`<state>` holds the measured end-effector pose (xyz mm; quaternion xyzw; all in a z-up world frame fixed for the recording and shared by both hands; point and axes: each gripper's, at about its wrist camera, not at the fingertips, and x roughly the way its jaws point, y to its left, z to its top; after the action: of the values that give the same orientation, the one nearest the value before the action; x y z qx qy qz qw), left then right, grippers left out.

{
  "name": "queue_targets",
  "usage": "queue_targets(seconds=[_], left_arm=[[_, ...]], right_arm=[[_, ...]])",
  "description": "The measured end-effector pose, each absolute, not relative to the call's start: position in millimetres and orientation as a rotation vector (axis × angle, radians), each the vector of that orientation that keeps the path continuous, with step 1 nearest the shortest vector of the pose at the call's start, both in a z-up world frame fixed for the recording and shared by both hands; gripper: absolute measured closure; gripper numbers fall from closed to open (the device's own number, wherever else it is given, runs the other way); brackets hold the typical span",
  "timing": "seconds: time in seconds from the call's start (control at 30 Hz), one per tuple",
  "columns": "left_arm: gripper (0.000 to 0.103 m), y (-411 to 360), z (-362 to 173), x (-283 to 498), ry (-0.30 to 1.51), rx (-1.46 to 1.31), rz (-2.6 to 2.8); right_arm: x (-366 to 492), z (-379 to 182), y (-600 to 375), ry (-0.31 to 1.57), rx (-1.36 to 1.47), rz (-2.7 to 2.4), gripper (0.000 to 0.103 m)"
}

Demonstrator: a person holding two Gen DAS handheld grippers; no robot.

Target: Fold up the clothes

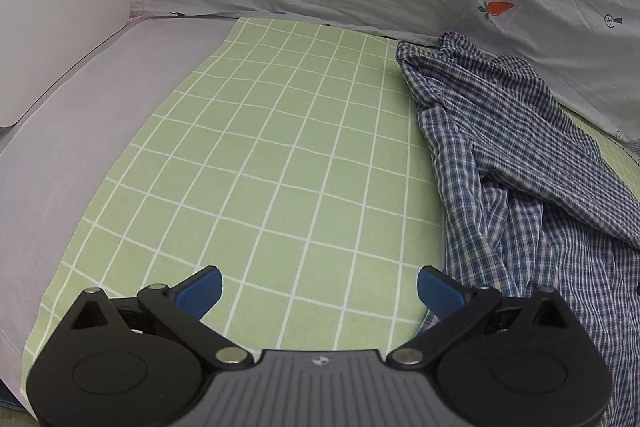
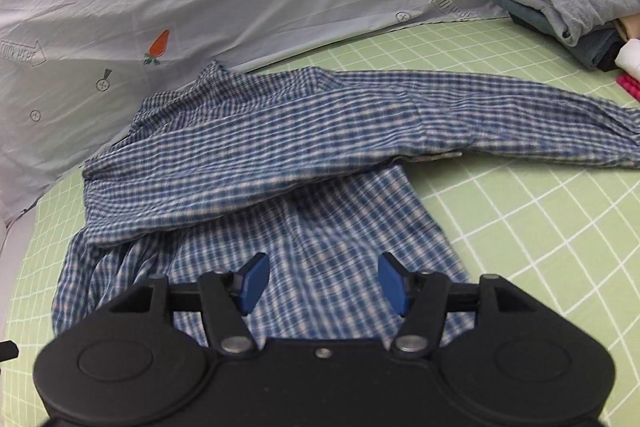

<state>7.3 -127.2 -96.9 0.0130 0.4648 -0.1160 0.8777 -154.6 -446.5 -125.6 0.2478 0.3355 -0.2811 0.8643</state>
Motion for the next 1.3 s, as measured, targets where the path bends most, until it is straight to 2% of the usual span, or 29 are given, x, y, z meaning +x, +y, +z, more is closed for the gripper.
queue_targets(seconds=[0.1,0.37,0.57,0.63,0.67,0.7,0.73,0.77,0.8,0.83,0.87,1.0,1.3], left_arm=[[0.001,-144.7,-94.5,45.5,0.952,0.020,-0.259],[0.002,-204.8,-101.4,169.3,0.937,-0.068,-0.276],[0.009,-244.1,-120.4,236.0,0.964,-0.157,-0.276],[0.014,-251.3,-126.7,246.9,0.968,-0.159,-0.272],[0.019,-254.4,-130.7,252.2,0.976,-0.155,-0.260],[0.029,-256.9,-134.6,257.1,0.986,-0.152,-0.244],[0.034,-259.4,-138.5,261.9,0.996,-0.149,-0.228],[0.045,-260.2,-142.3,265.4,1.006,-0.164,-0.227],[0.052,-260.2,-146.0,268.2,1.016,-0.186,-0.232],[0.070,-259.9,-149.9,270.5,1.025,-0.217,-0.240],[0.095,-259.8,-153.4,272.3,1.037,-0.250,-0.248],[0.100,-267.0,-141.7,270.6,0.984,-0.252,-0.257],[0.100,-305.2,-57.8,269.4,0.752,-0.137,-0.374]], right_arm=[[-141.1,-124.6,-477.8,0.683,0.493,-0.664,0.031],[-102.8,-136.5,-581.7,0.696,0.505,-0.792,0.031],[-87.0,-163.4,-615.6,0.778,0.560,-0.742,0.038],[-85.6,-168.2,-617.8,0.776,0.576,-0.727,0.044],[-83.8,-168.2,-616.2,0.773,0.560,-0.704,0.050],[-82.0,-168.2,-614.7,0.770,0.545,-0.681,0.068],[-80.2,-167.6,-613.5,0.765,0.537,-0.659,0.091],[-78.3,-166.6,-612.7,0.760,0.535,-0.651,0.095],[-76.3,-165.6,-611.8,0.755,0.531,-0.643,0.098],[-74.0,-162.8,-610.2,0.744,0.509,-0.646,0.100],[-72.6,-159.6,-609.4,0.735,0.487,-0.647,0.100],[-76.2,-134.9,-616.5,0.645,0.467,-0.665,0.100],[-81.2,-57.4,-636.2,0.387,0.382,-0.698,0.101]])
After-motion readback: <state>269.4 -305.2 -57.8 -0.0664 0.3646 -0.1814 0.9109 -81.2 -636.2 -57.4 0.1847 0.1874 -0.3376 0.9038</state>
